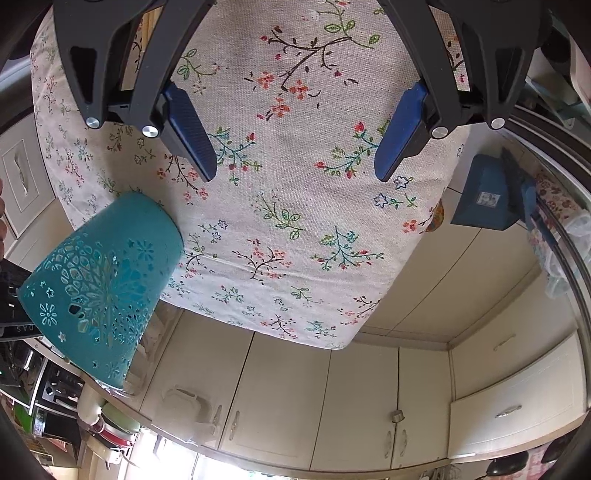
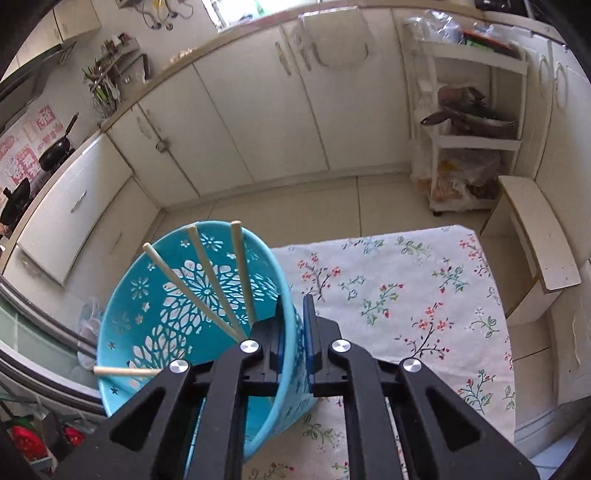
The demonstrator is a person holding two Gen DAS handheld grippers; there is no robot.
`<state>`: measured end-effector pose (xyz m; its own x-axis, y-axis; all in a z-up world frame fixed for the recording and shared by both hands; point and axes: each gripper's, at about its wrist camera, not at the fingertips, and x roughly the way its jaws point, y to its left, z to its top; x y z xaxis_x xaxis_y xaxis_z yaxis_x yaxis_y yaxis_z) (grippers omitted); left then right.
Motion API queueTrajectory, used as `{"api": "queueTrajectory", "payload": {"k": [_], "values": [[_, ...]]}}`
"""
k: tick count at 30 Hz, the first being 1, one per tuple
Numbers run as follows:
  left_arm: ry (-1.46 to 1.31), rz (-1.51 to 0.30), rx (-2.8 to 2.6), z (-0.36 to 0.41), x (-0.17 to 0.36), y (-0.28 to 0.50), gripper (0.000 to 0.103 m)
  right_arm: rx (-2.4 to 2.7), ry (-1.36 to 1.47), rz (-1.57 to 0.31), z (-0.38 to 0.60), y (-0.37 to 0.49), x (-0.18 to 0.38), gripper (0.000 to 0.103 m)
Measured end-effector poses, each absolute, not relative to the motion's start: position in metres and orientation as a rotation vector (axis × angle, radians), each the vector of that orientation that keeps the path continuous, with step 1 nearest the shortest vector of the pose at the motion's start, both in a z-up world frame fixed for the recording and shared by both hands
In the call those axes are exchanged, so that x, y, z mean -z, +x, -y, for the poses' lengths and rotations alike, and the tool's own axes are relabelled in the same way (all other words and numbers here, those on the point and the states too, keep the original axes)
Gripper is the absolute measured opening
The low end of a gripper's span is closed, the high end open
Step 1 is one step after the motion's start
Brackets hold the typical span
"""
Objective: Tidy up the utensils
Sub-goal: 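Open the right tool to drop the chopstick into the basket, then move the right tool back to the chopstick bundle for another chopstick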
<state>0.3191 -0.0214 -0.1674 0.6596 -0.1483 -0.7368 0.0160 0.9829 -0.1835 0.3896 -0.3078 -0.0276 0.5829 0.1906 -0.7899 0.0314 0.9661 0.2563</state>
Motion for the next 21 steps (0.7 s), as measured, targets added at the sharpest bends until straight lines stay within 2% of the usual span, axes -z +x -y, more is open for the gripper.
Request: {"api": "queueTrajectory", "payload": {"k": [8, 18, 19, 20, 21], "values": [[-0.192, -0.842, 0.093, 0.016, 0.167, 0.319, 0.084, -0.133, 0.211, -1.022, 0.291, 0.366, 0.025, 0.01], [-0.181, -0.837, 0.091, 0.018, 0.167, 0.317, 0.084, -0.177, 0.261, -0.952, 0.277, 0.315, 0.029, 0.012], [-0.177, -0.838, 0.091, 0.019, 0.167, 0.317, 0.084, -0.173, 0.266, -0.935, 0.279, 0.313, 0.026, 0.02], [-0.172, -0.84, 0.09, 0.02, 0.167, 0.317, 0.084, -0.159, 0.267, -0.909, 0.281, 0.31, 0.02, 0.044], [-0.169, -0.842, 0.09, 0.02, 0.167, 0.318, 0.084, -0.144, 0.27, -0.862, 0.284, 0.305, 0.01, 0.053]]}}
